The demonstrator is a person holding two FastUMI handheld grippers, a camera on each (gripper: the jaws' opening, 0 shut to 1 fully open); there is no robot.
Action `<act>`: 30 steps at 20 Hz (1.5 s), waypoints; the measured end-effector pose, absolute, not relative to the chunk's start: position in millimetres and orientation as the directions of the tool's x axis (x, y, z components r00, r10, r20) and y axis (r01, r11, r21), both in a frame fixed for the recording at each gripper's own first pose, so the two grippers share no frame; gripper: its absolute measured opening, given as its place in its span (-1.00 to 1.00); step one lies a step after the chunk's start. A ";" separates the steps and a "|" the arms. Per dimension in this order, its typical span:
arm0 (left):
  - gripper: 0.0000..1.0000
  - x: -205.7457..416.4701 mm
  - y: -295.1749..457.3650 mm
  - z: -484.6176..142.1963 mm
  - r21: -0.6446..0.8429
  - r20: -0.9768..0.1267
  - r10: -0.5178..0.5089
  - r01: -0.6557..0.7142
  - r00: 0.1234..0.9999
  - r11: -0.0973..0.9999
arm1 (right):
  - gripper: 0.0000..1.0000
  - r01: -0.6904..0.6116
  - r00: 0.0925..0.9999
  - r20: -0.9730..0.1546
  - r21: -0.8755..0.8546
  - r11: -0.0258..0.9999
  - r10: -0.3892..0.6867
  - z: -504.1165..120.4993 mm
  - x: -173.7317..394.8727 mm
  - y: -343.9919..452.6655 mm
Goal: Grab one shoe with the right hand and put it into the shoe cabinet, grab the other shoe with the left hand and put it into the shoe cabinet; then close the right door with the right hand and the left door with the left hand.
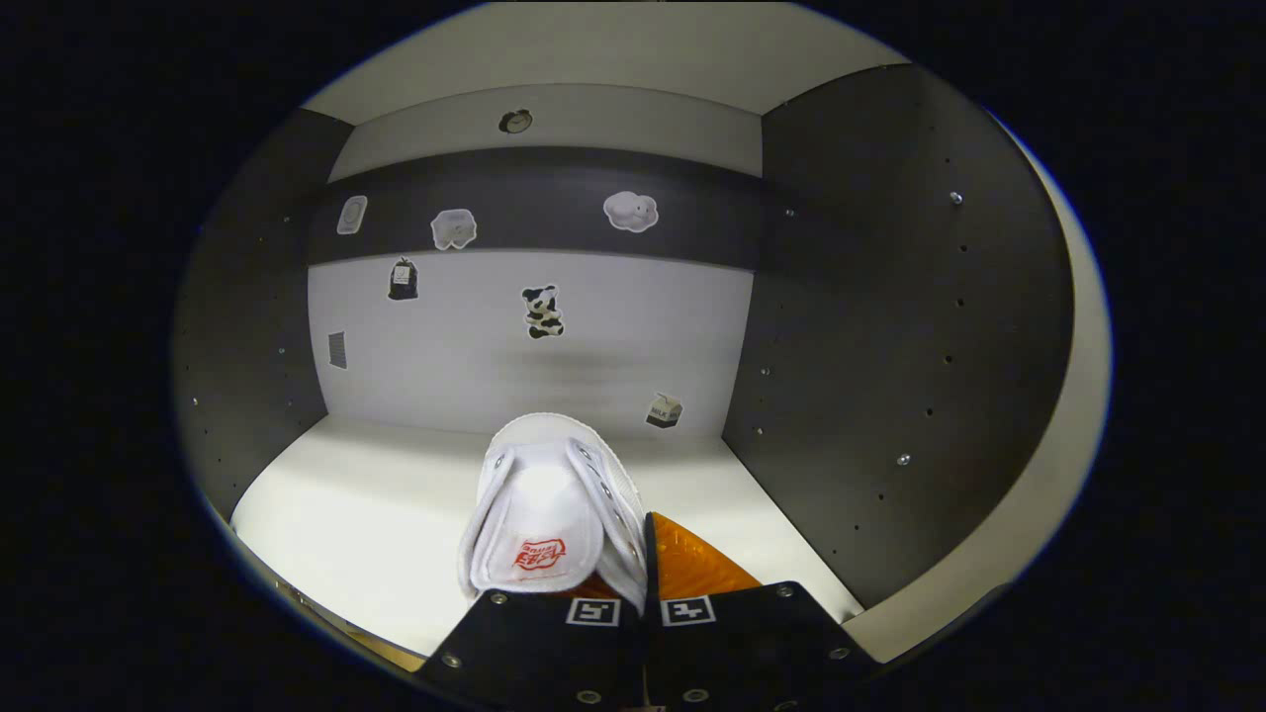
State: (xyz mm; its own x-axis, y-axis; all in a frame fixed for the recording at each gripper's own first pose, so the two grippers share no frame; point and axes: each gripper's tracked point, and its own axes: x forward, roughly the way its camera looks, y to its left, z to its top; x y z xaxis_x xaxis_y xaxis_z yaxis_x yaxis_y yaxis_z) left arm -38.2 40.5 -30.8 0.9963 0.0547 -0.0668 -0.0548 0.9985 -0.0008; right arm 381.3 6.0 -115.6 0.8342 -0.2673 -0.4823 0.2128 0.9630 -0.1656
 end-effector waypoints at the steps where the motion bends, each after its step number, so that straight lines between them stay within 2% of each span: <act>1: 0.95 -37.6 42.4 -32.1 -0.004 -0.071 0.058 -0.059 0.996 0.998 | -0.99 0.217 0.827 -0.498 -0.147 0.965 -0.262 -119.9 382.0 8.6; 4: 0.95 -35.6 47.0 -36.2 -0.009 -0.079 0.069 -0.070 0.994 0.997 | -0.96 0.199 0.826 -0.511 -0.128 0.972 -0.236 -127.2 386.2 15.5; 7: 0.95 -34.0 48.3 -36.1 -0.010 -0.080 0.070 -0.071 0.994 0.997 | -0.68 0.181 0.834 -0.510 -0.106 0.978 -0.210 -125.2 386.2 22.6; 9: 0.95 -33.5 48.3 -36.7 -0.009 -0.079 0.068 -0.069 0.994 0.998 | -0.65 0.174 0.833 -0.514 -0.109 0.979 -0.206 -123.2 382.4 22.1; 12: 0.99 -33.9 46.1 -36.0 -0.016 -0.077 0.061 -0.063 0.995 0.998 | -0.31 0.148 0.841 -0.506 -0.127 0.981 -0.192 -115.4 376.2 15.3; 13: 0.95 -34.0 44.0 -35.8 -0.016 -0.077 0.057 -0.058 0.995 0.998 | -0.07 0.138 0.844 -0.502 -0.135 0.981 -0.188 -111.7 373.3 12.3; 14: 0.95 -33.4 42.7 -36.0 -0.015 -0.076 0.050 -0.052 0.996 0.999 | 0.08 0.130 0.848 -0.498 -0.141 0.981 -0.184 -107.2 369.3 9.3; 15: 0.95 -34.6 39.8 -34.7 -0.015 -0.073 0.044 -0.045 0.996 0.999 | 0.37 0.124 0.852 -0.493 -0.141 0.982 -0.178 -103.3 365.3 7.1; 17: 0.99 -33.6 34.1 -31.7 -0.013 -0.065 0.028 -0.029 0.997 1.000 | 0.63 0.102 0.864 -0.478 -0.144 0.984 -0.160 -93.4 354.3 4.9; 20: 0.92 -33.0 24.5 -29.6 -0.012 -0.057 0.001 -0.002 0.998 1.000 | 0.78 0.066 0.900 -0.415 -0.179 0.982 -0.137 -66.3 337.7 6.3; 21: 0.95 -33.0 21.1 -29.7 -0.015 -0.059 -0.009 0.008 0.998 1.000 | 0.85 0.054 0.916 -0.384 -0.175 0.983 -0.119 -51.5 329.9 11.0; 27: 0.95 -33.1 7.2 -31.6 -0.018 -0.071 -0.046 0.045 0.996 0.999 | 0.89 -0.019 0.977 -0.215 -0.119 0.993 -0.007 31.0 254.8 30.5; 30: 0.95 -32.6 2.8 -32.8 -0.017 -0.076 -0.057 0.056 0.995 0.998 | 0.88 -0.054 0.986 -0.162 -0.082 0.995 0.040 39.8 206.7 33.0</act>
